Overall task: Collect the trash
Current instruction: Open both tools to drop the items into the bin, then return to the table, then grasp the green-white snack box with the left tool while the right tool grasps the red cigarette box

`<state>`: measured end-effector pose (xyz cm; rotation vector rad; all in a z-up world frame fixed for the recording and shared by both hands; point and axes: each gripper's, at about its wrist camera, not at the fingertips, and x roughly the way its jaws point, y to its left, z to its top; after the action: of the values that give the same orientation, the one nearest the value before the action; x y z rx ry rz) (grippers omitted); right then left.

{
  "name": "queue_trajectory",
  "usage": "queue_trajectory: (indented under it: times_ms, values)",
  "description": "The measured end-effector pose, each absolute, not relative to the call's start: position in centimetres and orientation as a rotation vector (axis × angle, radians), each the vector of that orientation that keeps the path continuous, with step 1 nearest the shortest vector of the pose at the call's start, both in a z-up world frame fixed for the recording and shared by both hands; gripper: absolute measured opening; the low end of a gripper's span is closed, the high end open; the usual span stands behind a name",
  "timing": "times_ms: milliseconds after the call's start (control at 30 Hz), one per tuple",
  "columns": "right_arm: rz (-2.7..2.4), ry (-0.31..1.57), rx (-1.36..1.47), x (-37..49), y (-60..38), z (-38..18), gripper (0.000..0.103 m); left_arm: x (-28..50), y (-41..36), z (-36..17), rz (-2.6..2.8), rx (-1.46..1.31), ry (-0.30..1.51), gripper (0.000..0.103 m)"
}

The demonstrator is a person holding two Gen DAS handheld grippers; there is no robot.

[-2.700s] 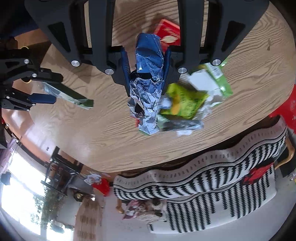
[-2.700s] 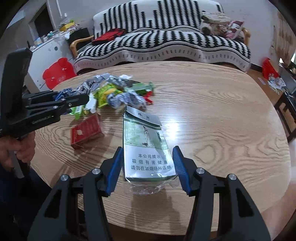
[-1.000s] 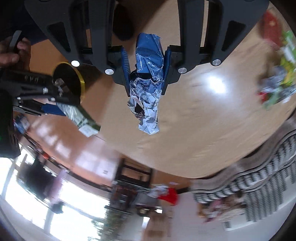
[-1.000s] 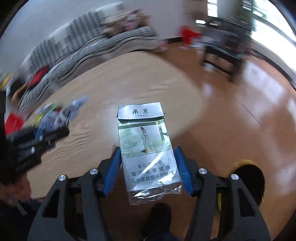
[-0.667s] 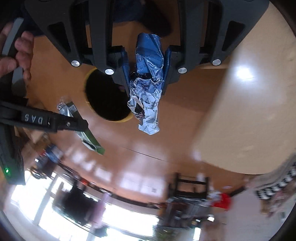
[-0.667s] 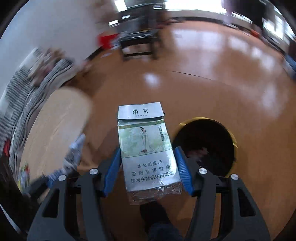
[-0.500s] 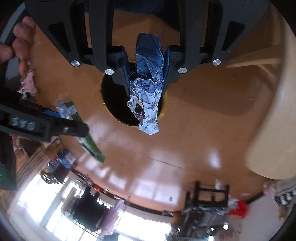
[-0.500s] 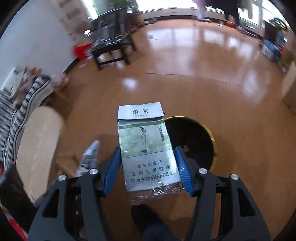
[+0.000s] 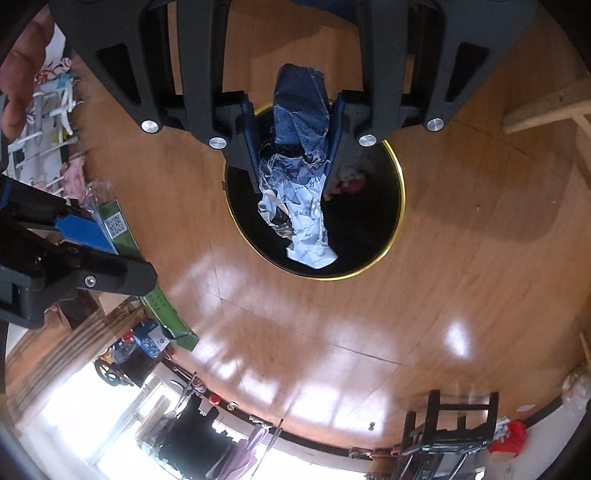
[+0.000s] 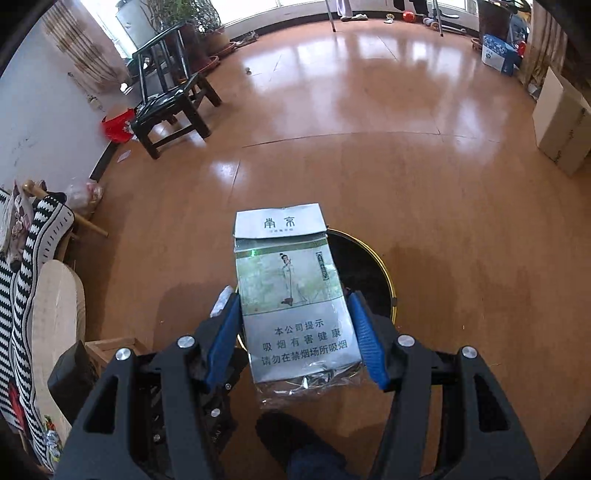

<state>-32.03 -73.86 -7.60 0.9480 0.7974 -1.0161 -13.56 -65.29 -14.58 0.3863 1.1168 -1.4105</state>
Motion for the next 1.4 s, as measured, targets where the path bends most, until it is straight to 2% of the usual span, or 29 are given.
queue_trajectory:
  times_ms: [67, 100, 133, 367, 433, 500, 600, 767, 1067, 1233, 1400]
  values:
    - [-1.022, 0.804, 0.947, -32.0, -74.4, -7.9, 0.064, -13.4, -65.7, -14.8, -1.409, 0.376, 1.121, 0.053]
    - [-1.028, 0.802, 0.943, -31.8, -74.1, -7.7, 0.071, -13.4, -65.7, -14.8, -1.409, 0.369, 1.124, 0.067]
    - [-1.039, 0.801, 0.93, -31.8, -74.0, -7.5, 0.075, -13.4, -65.7, -14.8, -1.41, 0.357, 1.117, 0.073]
    - [-1.035, 0.8, 0.923, -31.8, -74.0, -7.6, 0.079, -12.8, -65.2, -14.0, -1.4, 0.361, 1.103, 0.078]
    - [-1.031, 0.791, 0.902, -31.5, -73.7, -7.2, 0.084, -12.4, -64.5, -13.2, -1.385, 0.36, 1.089, 0.083]
    - [-1.006, 0.788, 0.871, -30.6, -73.1, -6.6, 0.085, -11.7, -63.6, -12.3, -1.364, 0.352, 1.076, 0.084]
    - [-0.956, 0.781, 0.817, -28.6, -71.9, -5.5, 0.086, -9.9, -61.8, -10.3, -1.314, 0.347, 1.044, 0.089]
    - [-0.876, 0.744, 0.656, -24.7, -68.6, -2.3, 0.091, -5.6, -56.3, -5.8, -1.139, 0.347, 0.979, 0.091]
    - [-0.515, 0.742, 0.475, -12.7, -58.7, 2.0, 0.092, 1.7, -38.2, 1.8, -0.774, 0.396, 0.794, 0.091]
    - [-0.275, 0.774, 0.348, -5.5, -49.3, 3.6, 0.093, 5.2, -26.5, 4.7, -0.597, 0.264, 0.772, 0.092]
    - [-0.092, 0.81, 0.283, -0.6, -40.7, 4.3, 0.094, 7.9, -14.0, 5.0, -0.392, 0.148, 0.795, 0.093]
